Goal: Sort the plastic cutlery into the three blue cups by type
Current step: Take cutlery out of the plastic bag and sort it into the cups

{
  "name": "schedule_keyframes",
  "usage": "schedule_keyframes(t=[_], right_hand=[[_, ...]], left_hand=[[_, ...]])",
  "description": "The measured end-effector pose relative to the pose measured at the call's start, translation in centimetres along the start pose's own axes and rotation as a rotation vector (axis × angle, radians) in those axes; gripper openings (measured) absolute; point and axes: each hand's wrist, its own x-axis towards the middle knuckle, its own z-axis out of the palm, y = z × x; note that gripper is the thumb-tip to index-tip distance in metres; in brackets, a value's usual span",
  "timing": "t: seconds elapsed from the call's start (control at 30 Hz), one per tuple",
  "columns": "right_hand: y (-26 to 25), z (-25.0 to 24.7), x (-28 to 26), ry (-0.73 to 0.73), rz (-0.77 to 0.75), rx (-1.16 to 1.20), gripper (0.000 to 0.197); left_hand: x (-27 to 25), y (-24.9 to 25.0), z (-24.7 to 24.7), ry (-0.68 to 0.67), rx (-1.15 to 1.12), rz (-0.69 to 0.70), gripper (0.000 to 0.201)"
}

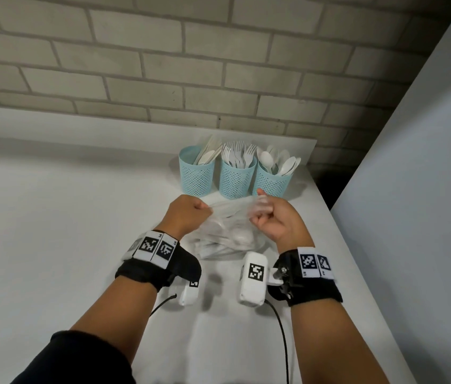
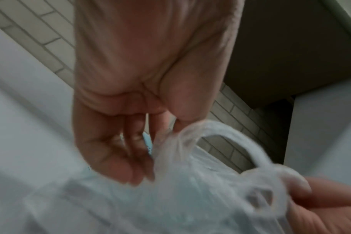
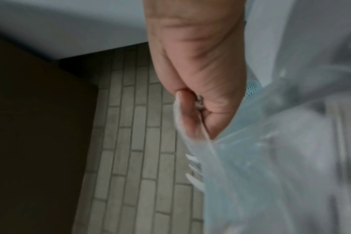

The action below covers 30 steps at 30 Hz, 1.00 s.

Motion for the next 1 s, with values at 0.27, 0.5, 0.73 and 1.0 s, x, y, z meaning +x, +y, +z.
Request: schedule_keyframes(t=[0.27, 0.5, 0.73, 1.0], right_hand=[[-0.2, -1.6, 0.1, 0.161, -0.191, -1.136, 0.016], [-0.8, -2.6, 0.1, 0.113, 0.075, -0.292, 0.018], [0.5, -2.5, -0.1, 0.187, 0.077, -0.219, 0.029], [0.2, -0.8, 1.6, 0.054, -0.705, -1.492, 0.035]], left_hand=[[0.7, -0.9, -2.0, -0.123, -0.954, -0.415, 0.029], [1.2, -3.6, -2.6, -0.261, -1.329, -0.426, 0.052], [0.8, -3.2, -3.2, -0.303, -1.145, -0.454, 0.021], [-0.8, -0.9, -3.8, -0.076, 0.048, -0.288, 0.081]])
